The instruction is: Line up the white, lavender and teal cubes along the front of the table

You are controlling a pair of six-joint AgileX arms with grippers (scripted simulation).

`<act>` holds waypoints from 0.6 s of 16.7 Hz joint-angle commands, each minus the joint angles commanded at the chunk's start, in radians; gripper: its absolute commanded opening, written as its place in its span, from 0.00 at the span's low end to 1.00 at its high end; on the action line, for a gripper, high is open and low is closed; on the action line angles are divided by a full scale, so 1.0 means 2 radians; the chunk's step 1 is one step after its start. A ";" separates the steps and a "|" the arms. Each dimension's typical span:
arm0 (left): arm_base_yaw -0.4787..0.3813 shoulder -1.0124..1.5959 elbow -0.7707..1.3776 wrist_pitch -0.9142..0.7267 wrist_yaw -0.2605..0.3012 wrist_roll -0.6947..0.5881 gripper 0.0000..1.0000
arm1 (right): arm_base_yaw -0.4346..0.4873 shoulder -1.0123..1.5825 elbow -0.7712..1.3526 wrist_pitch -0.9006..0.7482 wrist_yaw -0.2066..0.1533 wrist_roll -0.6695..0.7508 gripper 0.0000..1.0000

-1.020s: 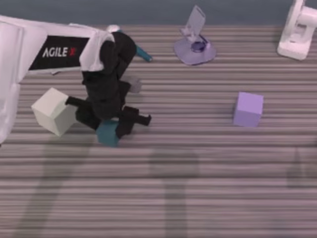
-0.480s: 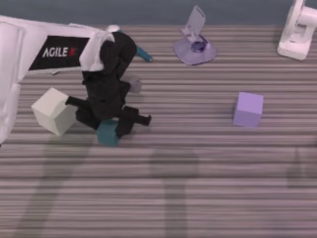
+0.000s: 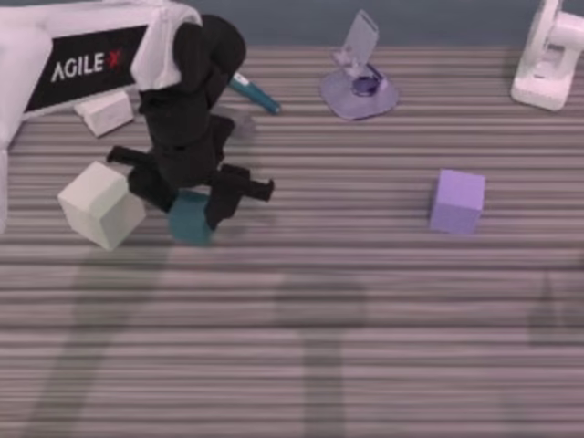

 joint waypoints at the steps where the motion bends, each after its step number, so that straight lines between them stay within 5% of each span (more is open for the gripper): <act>1: 0.001 -0.006 0.008 -0.014 0.000 0.000 0.00 | 0.000 0.000 0.000 0.000 0.000 0.000 1.00; 10: -0.027 -0.006 0.026 -0.031 -0.001 -0.034 0.00 | 0.000 0.000 0.000 0.000 0.000 0.000 1.00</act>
